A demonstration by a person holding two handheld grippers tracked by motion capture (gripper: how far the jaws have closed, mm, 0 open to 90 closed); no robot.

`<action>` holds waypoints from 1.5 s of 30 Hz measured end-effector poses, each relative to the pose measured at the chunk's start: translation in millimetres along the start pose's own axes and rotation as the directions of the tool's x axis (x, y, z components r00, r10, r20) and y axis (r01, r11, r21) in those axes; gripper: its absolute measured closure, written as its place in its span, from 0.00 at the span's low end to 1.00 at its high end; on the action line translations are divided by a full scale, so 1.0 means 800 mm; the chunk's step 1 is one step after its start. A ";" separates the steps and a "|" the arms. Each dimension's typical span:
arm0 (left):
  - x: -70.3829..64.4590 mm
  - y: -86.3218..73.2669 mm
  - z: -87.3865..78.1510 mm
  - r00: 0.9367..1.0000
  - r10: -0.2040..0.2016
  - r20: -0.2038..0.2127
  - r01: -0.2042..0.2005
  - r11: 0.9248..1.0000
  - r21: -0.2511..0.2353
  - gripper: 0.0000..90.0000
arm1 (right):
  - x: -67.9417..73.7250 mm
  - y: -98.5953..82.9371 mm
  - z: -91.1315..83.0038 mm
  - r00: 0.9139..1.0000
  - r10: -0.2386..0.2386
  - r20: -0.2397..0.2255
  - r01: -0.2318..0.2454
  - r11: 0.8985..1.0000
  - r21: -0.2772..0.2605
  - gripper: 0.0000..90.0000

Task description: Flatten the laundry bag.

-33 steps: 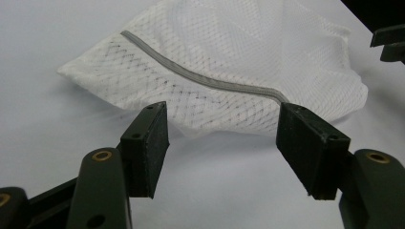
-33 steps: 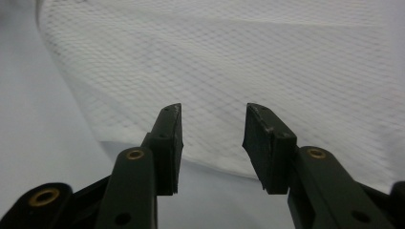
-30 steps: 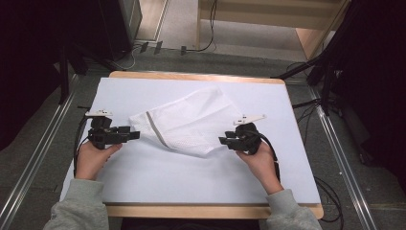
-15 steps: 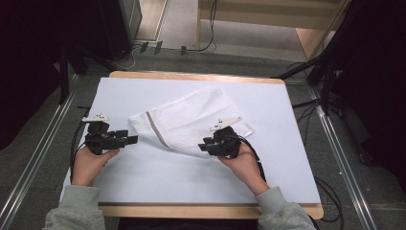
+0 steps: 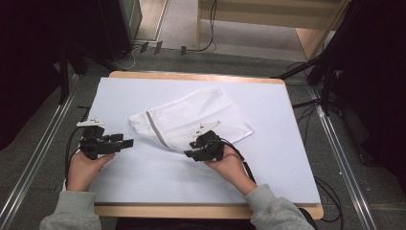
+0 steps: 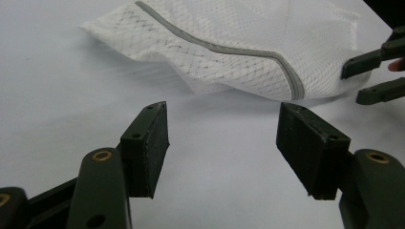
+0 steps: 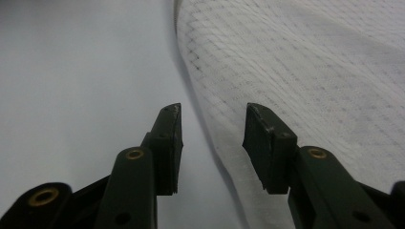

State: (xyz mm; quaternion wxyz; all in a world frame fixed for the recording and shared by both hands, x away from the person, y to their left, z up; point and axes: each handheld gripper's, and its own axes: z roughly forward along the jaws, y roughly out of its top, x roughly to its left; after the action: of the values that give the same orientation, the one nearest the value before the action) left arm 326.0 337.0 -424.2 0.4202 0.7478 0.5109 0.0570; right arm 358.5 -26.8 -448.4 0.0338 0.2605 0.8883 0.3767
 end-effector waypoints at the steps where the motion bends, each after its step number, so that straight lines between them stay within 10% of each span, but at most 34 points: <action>1: 0.000 -0.001 -0.001 1.000 -0.001 -0.003 0.001 1.000 -0.002 0.40 | -0.002 0.000 0.004 1.000 0.002 0.002 -0.002 1.000 0.003 0.65; 12: 0.003 -0.007 -0.004 1.000 -0.009 -0.011 0.009 1.000 -0.008 0.40 | -0.005 0.003 0.035 0.992 -0.081 0.093 0.080 0.997 0.014 0.74; 19: 0.005 -0.008 -0.006 1.000 -0.010 -0.008 0.010 1.000 -0.012 0.41 | -0.013 0.011 0.035 0.999 0.000 0.048 -0.001 1.000 0.011 1.00; 36: 0.009 -0.008 -0.006 1.000 -0.016 -0.011 0.016 1.000 -0.019 0.41 | -0.007 0.049 -0.042 1.000 -0.009 0.009 0.010 0.992 -0.127 1.00; 45: 0.006 -0.008 -0.003 1.000 -0.009 -0.007 0.009 1.000 -0.012 0.41 | -0.065 0.039 -0.032 0.994 0.107 0.037 -0.102 0.987 -0.121 1.00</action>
State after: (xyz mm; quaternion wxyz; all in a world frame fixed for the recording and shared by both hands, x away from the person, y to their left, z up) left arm 322.8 343.2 -428.8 0.4230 0.7429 0.5152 0.0607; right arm 410.7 -50.9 -415.5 0.0490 0.3124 0.8484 0.4246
